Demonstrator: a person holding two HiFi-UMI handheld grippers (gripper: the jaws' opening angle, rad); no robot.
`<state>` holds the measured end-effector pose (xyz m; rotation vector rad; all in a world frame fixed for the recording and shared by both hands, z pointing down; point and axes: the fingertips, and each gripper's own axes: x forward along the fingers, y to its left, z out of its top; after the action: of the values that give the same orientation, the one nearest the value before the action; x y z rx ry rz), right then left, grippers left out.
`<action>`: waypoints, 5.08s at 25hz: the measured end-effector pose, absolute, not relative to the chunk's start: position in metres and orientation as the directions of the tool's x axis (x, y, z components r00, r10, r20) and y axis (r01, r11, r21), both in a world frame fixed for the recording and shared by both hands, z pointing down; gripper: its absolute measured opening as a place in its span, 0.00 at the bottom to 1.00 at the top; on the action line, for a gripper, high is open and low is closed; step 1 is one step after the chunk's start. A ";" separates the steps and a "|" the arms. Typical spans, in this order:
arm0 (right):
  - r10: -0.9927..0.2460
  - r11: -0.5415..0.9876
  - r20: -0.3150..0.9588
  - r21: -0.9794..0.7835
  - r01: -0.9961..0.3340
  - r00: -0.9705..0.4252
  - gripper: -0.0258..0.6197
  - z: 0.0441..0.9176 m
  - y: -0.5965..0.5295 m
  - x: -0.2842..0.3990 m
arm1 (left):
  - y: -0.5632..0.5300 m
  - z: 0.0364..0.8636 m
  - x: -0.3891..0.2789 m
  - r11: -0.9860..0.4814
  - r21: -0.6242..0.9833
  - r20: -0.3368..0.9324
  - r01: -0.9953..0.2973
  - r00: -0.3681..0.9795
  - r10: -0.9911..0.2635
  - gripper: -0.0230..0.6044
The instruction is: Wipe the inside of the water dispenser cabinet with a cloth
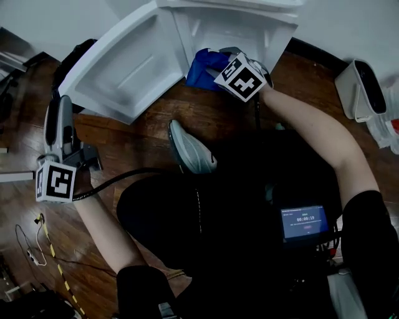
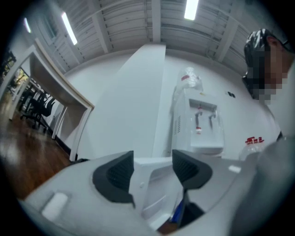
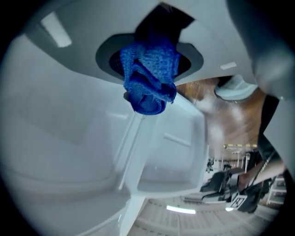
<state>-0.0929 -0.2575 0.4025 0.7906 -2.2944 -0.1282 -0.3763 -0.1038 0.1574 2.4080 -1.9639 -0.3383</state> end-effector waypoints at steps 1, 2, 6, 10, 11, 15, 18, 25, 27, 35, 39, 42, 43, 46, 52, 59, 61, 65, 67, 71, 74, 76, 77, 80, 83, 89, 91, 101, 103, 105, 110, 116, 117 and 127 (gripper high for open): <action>-0.559 0.821 0.556 0.265 -0.506 -0.615 0.31 0.385 -0.248 -0.092 | -0.086 0.144 -0.363 -0.235 0.139 -0.184 -0.962 0.208 -0.961 0.46; -0.541 0.835 0.519 0.235 -0.498 -0.662 0.31 0.363 -0.237 -0.092 | -0.072 0.133 -0.344 -0.280 0.134 -0.197 -0.950 0.252 -0.948 0.45; -0.473 0.881 0.293 0.131 -0.455 -0.831 0.31 0.274 -0.191 -0.086 | -0.071 0.150 -0.240 -0.564 0.209 -0.066 -0.799 0.564 -0.823 0.45; -0.409 0.911 0.098 -0.002 -0.412 -0.907 0.31 0.194 -0.154 -0.069 | -0.091 0.220 -0.169 -0.627 0.539 0.114 -0.563 0.786 -0.608 0.48; -0.376 0.926 0.075 -0.015 -0.378 -0.924 0.31 0.180 -0.144 -0.065 | -0.093 0.231 -0.151 -0.612 0.633 0.111 -0.474 0.838 -0.534 0.55; -0.127 0.991 -0.041 -0.056 -0.125 -0.991 0.32 0.154 -0.102 -0.064 | -0.087 0.227 -0.099 -0.589 0.801 -0.085 -0.101 0.956 -0.280 0.76; 0.055 0.999 -0.086 0.008 0.054 -0.995 0.32 0.154 -0.081 -0.067 | -0.073 0.204 -0.076 -0.688 0.723 -0.189 0.064 0.976 -0.107 0.77; 0.094 0.902 0.198 0.398 0.167 -0.976 0.34 0.204 -0.043 -0.089 | -0.065 0.207 -0.047 -0.708 0.702 -0.126 0.071 0.992 -0.027 0.76; 0.066 0.859 0.238 0.481 0.177 -0.969 0.35 0.216 -0.038 -0.093 | -0.065 0.218 -0.037 -0.703 0.710 -0.079 0.038 0.997 -0.026 0.75; 0.014 0.843 0.287 0.512 0.166 -0.958 0.54 0.235 -0.046 -0.086 | -0.082 0.244 -0.040 -0.737 0.659 0.048 -0.148 0.987 -0.155 0.31; -0.061 0.850 0.264 0.520 0.089 -0.963 0.53 0.231 -0.067 -0.074 | -0.112 0.251 -0.065 -0.748 0.533 0.151 -0.396 0.914 -0.376 0.29; -0.176 0.886 0.214 0.460 -0.060 -0.961 0.50 0.223 -0.095 -0.059 | -0.155 0.266 -0.106 -0.613 0.376 0.250 -0.695 0.713 -0.655 0.30; -0.218 0.906 0.190 0.403 -0.126 -0.957 0.49 0.219 -0.103 -0.053 | -0.168 0.273 -0.117 -0.550 0.324 0.277 -0.769 0.634 -0.722 0.30; -0.303 0.916 0.160 0.323 -0.240 -0.940 0.43 0.212 -0.115 -0.038 | -0.204 0.301 -0.125 -0.444 0.209 0.347 -0.871 0.491 -0.799 0.30; -0.387 0.885 0.115 0.325 -0.333 -0.915 0.39 0.194 -0.120 -0.008 | -0.275 0.399 -0.140 -0.253 0.088 0.475 -0.963 0.264 -0.839 0.31; -0.428 0.879 -0.035 0.215 -0.425 -0.903 0.33 0.186 -0.138 0.031 | -0.297 0.504 -0.140 -0.132 -0.008 0.611 -0.991 0.099 -0.785 0.31; -0.460 0.863 -0.063 0.201 -0.463 -0.886 0.30 0.188 -0.148 0.039 | -0.291 0.518 -0.120 -0.126 0.127 0.626 -0.984 0.178 -0.760 0.31; -0.493 0.853 0.016 0.204 -0.480 -0.870 0.28 0.208 -0.156 0.032 | -0.277 0.517 -0.048 -0.296 0.219 0.631 -0.930 0.366 -0.684 0.30; -0.498 0.854 0.037 0.195 -0.482 -0.867 0.28 0.212 -0.155 0.028 | -0.267 0.519 -0.010 -0.391 0.193 0.656 -0.900 0.414 -0.630 0.30; -0.554 0.810 -0.041 0.208 -0.549 -0.832 0.26 0.201 -0.170 0.044 | -0.250 0.527 0.046 -0.544 0.114 0.695 -0.831 0.458 -0.554 0.31; -0.623 0.756 -0.068 0.202 -0.622 -0.779 0.25 0.200 -0.186 0.064 | -0.245 0.531 0.077 -0.604 0.057 0.710 -0.795 0.457 -0.536 0.31; -0.657 0.731 -0.087 0.166 -0.662 -0.748 0.25 0.199 -0.193 0.078 | -0.244 0.532 0.086 -0.600 0.018 0.720 -0.800 0.427 -0.547 0.31; -0.668 0.724 -0.098 0.144 -0.675 -0.737 0.25 0.197 -0.196 0.085 | -0.242 0.532 0.088 -0.599 0.014 0.718 -0.801 0.424 -0.551 0.31; -0.685 0.712 -0.120 0.099 -0.696 -0.718 0.24 0.193 -0.199 0.096 | -0.235 0.531 0.096 -0.617 0.046 0.704 -0.785 0.464 -0.537 0.31; -0.689 0.708 -0.125 0.097 -0.700 -0.714 0.24 0.193 -0.202 0.097 | -0.237 0.533 0.097 -0.616 0.031 0.704 -0.787 0.455 -0.545 0.31; -0.738 0.620 -0.238 0.131 -0.773 -0.632 0.16 0.168 -0.200 0.131 | -0.239 0.466 0.102 -0.612 0.038 0.611 -0.790 0.503 -0.612 0.31; -0.782 0.537 -0.320 0.091 -0.839 -0.535 0.16 0.149 -0.200 0.160 | -0.241 0.436 0.101 -0.620 0.014 0.571 -0.785 0.515 -0.639 0.31; -0.840 0.441 -0.356 -0.007 -0.897 -0.410 0.15 0.146 -0.210 0.193 | -0.243 0.294 0.099 -0.618 -0.064 0.367 -0.784 0.557 -0.745 0.31; -0.835 0.455 -0.350 -0.008 -0.891 -0.424 0.15 0.148 -0.211 0.191 | -0.242 0.269 0.100 -0.611 -0.073 0.311 -0.788 0.564 -0.765 0.31; -0.832 0.468 -0.343 -0.013 -0.884 -0.435 0.15 0.151 -0.214 0.190 | -0.241 0.253 0.104 -0.612 -0.058 0.280 -0.789 0.576 -0.768 0.31; -0.829 0.485 -0.321 -0.009 -0.874 -0.457 0.15 0.156 -0.211 0.186 | -0.236 0.233 0.096 -0.586 -0.027 0.172 -0.810 0.574 -0.801 0.31; -0.822 0.513 -0.282 0.008 -0.858 -0.494 0.15 0.165 -0.218 0.176 | -0.257 0.220 0.025 -0.491 -0.022 0.117 -0.871 0.486 -0.866 0.31; -0.822 0.514 -0.277 0.010 -0.857 -0.497 0.15 0.165 -0.218 0.175 | -0.261 0.220 0.006 -0.464 -0.023 0.116 -0.886 0.459 -0.881 0.31; -0.816 0.541 -0.221 0.036 -0.840 -0.534 0.15 0.174 -0.218 0.163 | -0.293 0.212 -0.134 -0.176 -0.052 0.074 -0.983 0.172 -0.982 0.31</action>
<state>0.1626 -0.2179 0.1744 1.5806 -2.9106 -0.2292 -0.1339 -0.2929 0.2117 2.3987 -2.0123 0.1413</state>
